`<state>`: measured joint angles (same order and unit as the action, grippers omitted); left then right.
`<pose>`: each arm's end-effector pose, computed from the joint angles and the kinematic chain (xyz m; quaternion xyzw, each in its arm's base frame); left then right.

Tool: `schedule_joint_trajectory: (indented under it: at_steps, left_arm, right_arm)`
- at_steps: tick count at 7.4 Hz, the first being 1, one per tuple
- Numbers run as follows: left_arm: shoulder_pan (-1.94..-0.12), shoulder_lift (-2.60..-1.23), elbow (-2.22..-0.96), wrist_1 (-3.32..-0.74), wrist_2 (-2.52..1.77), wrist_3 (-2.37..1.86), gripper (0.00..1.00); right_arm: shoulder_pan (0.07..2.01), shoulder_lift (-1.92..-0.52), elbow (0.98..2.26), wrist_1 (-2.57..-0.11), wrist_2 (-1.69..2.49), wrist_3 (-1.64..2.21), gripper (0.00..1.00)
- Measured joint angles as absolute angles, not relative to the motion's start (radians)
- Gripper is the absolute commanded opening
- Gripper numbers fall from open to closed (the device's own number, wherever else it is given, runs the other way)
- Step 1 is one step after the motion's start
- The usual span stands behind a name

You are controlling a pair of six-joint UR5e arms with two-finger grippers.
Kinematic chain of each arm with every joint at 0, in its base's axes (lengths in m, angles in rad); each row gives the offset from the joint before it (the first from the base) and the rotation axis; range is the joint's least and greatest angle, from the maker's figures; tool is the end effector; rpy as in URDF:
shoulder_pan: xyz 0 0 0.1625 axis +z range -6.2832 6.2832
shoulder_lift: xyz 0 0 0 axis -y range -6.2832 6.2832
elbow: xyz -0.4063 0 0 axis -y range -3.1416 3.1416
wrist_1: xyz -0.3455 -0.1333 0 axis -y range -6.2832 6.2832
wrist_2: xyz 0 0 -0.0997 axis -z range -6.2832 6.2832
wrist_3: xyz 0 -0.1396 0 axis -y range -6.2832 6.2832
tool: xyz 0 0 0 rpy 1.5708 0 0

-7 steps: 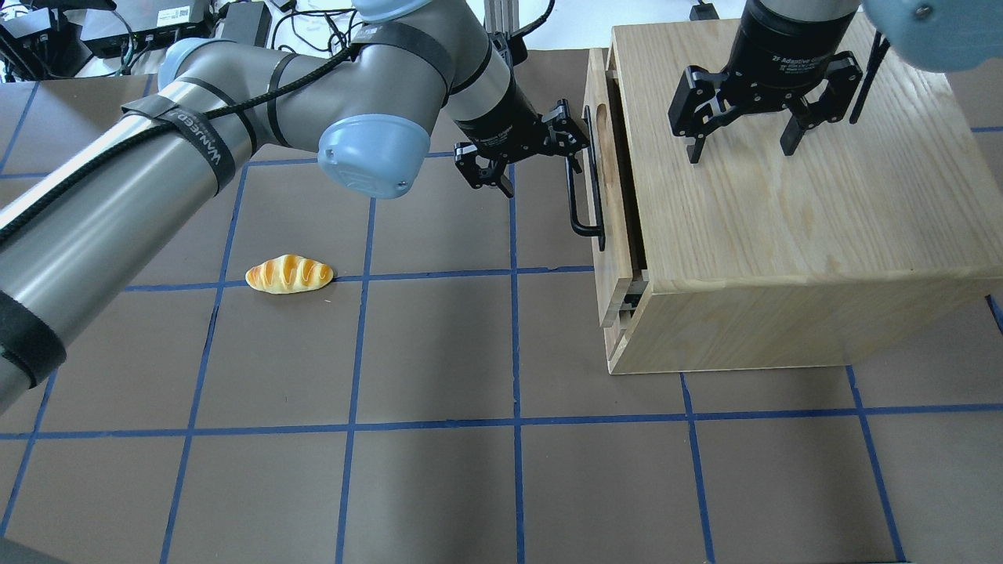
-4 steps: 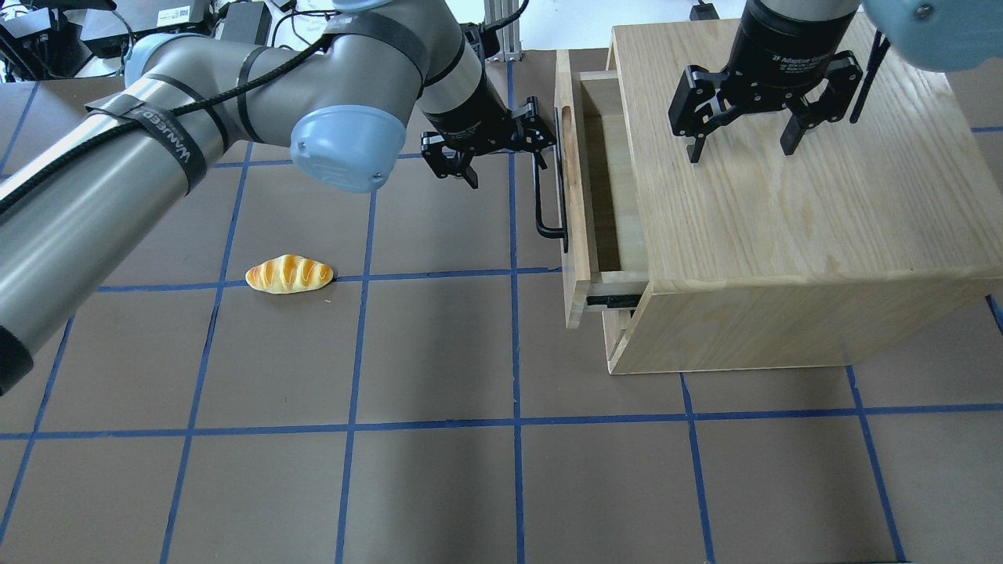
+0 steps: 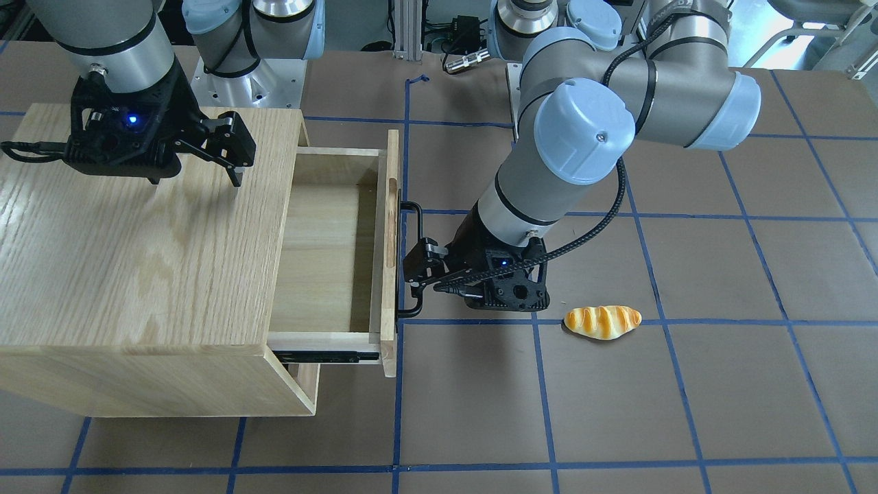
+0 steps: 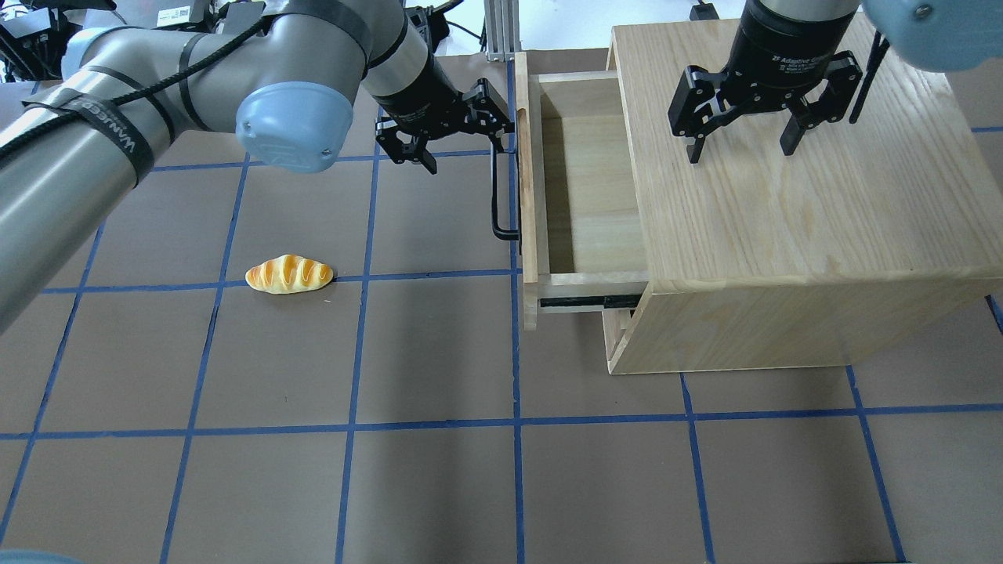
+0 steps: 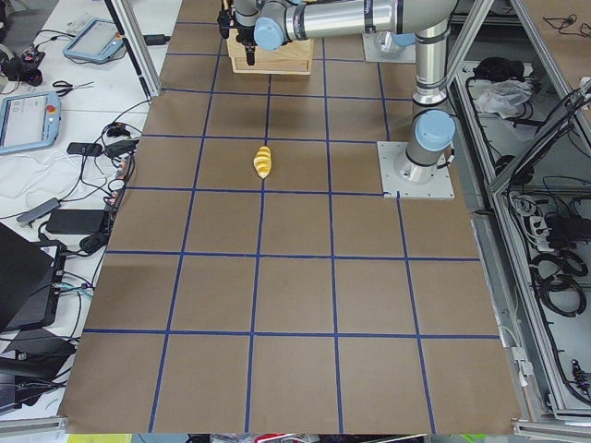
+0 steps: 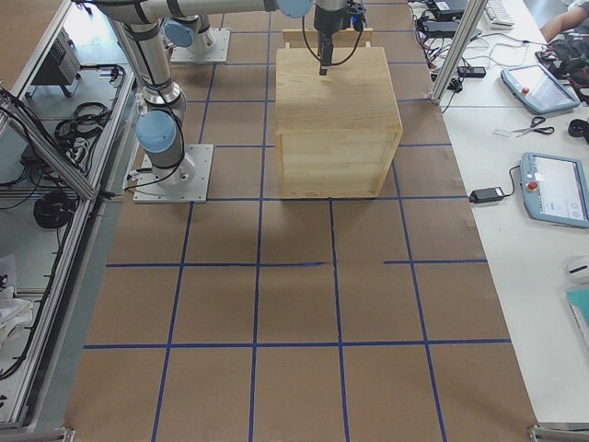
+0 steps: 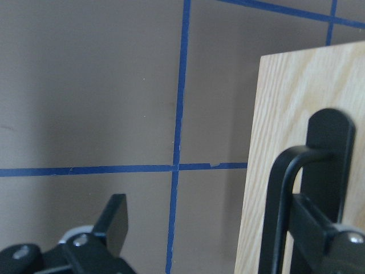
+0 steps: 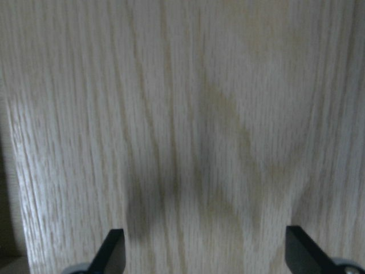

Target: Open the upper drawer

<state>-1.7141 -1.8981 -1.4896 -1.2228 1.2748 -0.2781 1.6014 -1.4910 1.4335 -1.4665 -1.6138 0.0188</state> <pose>-0.2549 -0.5477 0.3404 0.0590 -0.9860 0.0185 0.1545 0.1416 -0.4663 0.4434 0.0064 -0.9995 -0.0229 0.0221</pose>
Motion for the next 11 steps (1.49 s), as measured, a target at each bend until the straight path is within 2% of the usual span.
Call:
schedule_joint_trajectory:
  at_steps: [7,11]
  left_arm:
    - [-1.598,-1.849,-1.491,-1.378,1.287,-0.157,1.0]
    - [-1.548,-1.717,-1.423,-1.642,1.456,-0.09,1.0]
  right_arm:
    - [1.601,-1.491,1.433,-1.467,-1.614,0.02,1.0]
    - [1.601,-1.491,1.433,-1.466,-1.614,0.019,1.0]
